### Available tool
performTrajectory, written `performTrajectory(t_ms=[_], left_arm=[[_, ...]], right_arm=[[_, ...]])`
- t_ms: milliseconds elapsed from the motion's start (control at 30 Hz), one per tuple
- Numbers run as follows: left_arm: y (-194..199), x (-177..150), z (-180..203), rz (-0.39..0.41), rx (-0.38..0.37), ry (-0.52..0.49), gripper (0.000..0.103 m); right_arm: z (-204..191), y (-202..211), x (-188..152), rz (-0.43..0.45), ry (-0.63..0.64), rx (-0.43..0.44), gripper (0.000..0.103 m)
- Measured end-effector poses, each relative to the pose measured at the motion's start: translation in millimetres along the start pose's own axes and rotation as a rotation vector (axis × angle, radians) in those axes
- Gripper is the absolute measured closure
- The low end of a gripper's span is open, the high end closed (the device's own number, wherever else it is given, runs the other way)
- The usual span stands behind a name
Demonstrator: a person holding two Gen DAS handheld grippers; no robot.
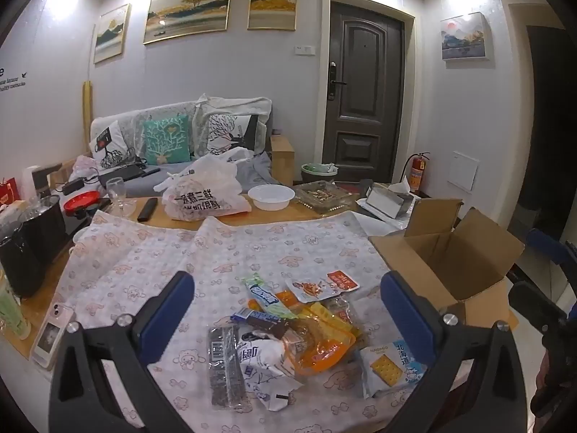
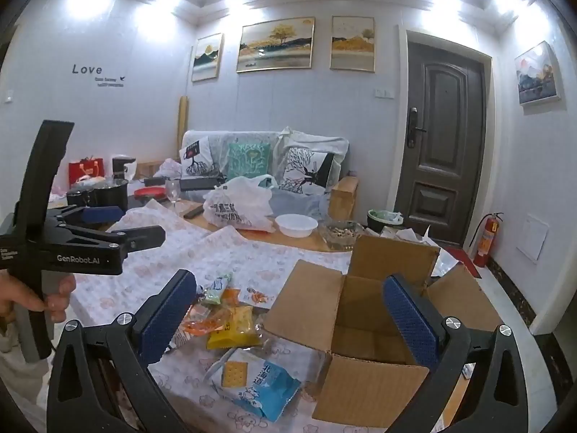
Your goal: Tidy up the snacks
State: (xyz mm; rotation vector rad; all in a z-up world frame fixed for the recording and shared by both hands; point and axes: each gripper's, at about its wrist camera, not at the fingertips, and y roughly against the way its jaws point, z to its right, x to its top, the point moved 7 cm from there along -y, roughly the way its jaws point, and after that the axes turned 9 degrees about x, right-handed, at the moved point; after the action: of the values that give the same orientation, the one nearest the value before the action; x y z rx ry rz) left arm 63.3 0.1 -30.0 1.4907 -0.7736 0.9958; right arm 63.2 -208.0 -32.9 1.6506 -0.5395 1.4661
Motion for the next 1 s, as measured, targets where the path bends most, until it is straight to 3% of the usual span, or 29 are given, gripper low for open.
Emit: performTrajectory(t_ms=[1000], left_arm=[[-2,-4,-1,-0.013,-0.034,-0.003,0.001]], right_arm=[[-9,-13,-11,-0.042,0.007,-0.005,0.0]])
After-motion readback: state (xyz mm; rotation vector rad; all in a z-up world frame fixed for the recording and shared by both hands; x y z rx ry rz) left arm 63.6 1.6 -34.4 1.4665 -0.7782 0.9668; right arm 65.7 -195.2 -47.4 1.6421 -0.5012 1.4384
